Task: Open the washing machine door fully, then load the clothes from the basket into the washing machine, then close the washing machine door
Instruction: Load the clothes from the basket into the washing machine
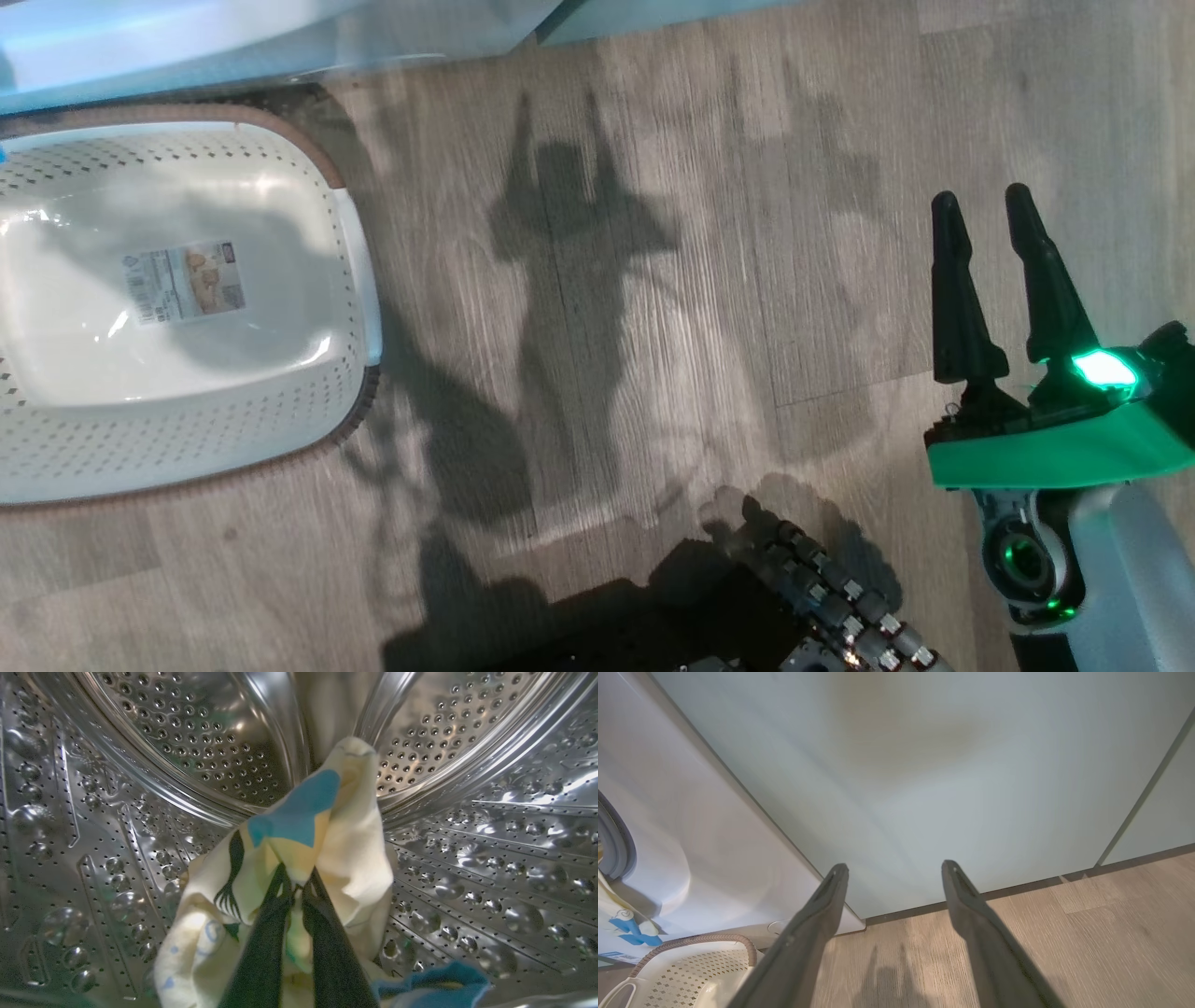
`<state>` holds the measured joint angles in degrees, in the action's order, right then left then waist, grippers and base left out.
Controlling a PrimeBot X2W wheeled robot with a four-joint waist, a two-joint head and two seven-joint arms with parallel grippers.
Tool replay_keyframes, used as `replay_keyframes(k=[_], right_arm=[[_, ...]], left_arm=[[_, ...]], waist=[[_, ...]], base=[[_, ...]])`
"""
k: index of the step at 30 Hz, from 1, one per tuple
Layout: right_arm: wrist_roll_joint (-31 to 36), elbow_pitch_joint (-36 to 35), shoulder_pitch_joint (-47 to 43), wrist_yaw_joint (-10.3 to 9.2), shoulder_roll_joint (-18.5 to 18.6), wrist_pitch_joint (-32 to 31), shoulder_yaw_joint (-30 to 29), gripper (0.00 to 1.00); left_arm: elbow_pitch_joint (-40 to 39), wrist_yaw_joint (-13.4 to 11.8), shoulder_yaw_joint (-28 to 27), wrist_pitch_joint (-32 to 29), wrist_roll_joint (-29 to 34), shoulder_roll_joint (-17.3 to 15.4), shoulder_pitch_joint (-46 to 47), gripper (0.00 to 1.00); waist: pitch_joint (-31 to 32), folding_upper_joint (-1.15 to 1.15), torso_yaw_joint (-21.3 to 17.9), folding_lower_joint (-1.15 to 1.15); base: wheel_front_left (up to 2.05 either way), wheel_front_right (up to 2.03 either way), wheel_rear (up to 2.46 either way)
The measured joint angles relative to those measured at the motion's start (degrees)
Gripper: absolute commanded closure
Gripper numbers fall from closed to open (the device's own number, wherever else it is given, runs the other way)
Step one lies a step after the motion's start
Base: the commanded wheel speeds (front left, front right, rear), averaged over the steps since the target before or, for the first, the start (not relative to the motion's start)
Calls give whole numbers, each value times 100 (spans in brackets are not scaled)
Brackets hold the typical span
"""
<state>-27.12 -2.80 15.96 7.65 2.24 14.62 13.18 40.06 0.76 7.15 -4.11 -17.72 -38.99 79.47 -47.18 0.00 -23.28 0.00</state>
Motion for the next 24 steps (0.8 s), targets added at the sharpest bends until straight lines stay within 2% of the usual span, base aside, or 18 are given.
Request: replay_keyframes(k=[1,2,3,15,19,24], right_arm=[[12,0,4,0,0,0,-3,0],[32,1,3,0,0,0,-9,0],[45,2,3,0,0,0,-20,0],[187,27,-30,0,0,0,-237,0],[269,46,-54,0,0,0,-325,0],[375,54,-143,0,0,0,-421,0]], left_arm=[[-2,-1,-4,2,-25,8,-40,69],[-4,-1,-9,14,-29,13,-82,13],[-3,-1,-19,19,-55,23,-116,0],[90,-42,-97,662,-331,392,-734,0],[-109,-44,-141,955,-475,571,-1166,0],[-599,-174,-192,1243,-625,747,-1854,0]], waist=[[16,0,13,0],[32,0,26,0],[51,0,38,0],[471,0,197,0],[678,0,281,-1],[954,0,399,-1]], base=[[0,0,0],[0,0,0],[0,0,0],[0,0,0],[0,0,0],[0,0,0]])
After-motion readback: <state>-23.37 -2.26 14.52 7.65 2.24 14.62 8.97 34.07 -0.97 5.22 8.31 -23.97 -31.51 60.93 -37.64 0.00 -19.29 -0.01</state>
